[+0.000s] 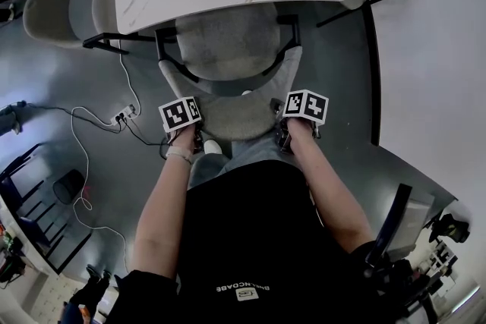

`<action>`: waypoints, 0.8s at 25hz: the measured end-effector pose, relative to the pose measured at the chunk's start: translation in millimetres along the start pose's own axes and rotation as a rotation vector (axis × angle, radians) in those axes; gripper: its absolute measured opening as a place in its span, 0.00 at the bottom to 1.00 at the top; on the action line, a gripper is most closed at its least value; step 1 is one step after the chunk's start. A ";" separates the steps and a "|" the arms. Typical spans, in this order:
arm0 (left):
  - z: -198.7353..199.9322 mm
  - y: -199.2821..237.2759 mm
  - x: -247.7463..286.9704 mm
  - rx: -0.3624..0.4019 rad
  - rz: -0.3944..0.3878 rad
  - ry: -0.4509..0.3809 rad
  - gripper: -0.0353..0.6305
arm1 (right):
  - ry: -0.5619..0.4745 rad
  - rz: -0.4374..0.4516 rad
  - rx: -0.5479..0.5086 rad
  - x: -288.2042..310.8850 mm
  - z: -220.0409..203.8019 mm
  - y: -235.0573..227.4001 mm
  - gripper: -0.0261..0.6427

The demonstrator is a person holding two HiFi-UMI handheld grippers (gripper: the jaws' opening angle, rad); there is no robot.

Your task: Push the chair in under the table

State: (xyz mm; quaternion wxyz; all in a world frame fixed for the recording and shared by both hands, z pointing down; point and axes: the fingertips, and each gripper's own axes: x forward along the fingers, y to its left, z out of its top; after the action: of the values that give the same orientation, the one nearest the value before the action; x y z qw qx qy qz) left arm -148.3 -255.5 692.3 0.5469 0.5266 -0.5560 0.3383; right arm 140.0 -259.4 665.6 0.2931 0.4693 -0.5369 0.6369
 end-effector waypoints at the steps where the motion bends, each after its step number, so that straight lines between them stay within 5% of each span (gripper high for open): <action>1: 0.2 -1.5 -0.3 -0.003 0.000 -0.002 0.34 | -0.006 -0.007 0.003 -0.3 1.1 -1.6 0.26; 6: -3.5 -10.0 -9.0 0.008 -0.011 -0.006 0.34 | -0.057 -0.046 0.012 -12.0 0.1 -8.8 0.26; 14: -2.9 -12.2 -82.5 0.051 -0.077 -0.193 0.34 | -0.212 -0.048 -0.099 -56.7 -14.2 18.2 0.26; 20: -29.5 -19.6 -180.5 0.134 -0.252 -0.394 0.10 | -0.421 0.080 -0.255 -121.5 -60.6 92.2 0.23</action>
State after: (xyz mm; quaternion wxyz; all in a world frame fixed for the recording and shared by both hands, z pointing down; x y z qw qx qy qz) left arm -149.7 -192.7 519.3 0.4297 0.6826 -0.5582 0.1944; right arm 89.0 -208.7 518.1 0.2062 0.5293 -0.6801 0.4634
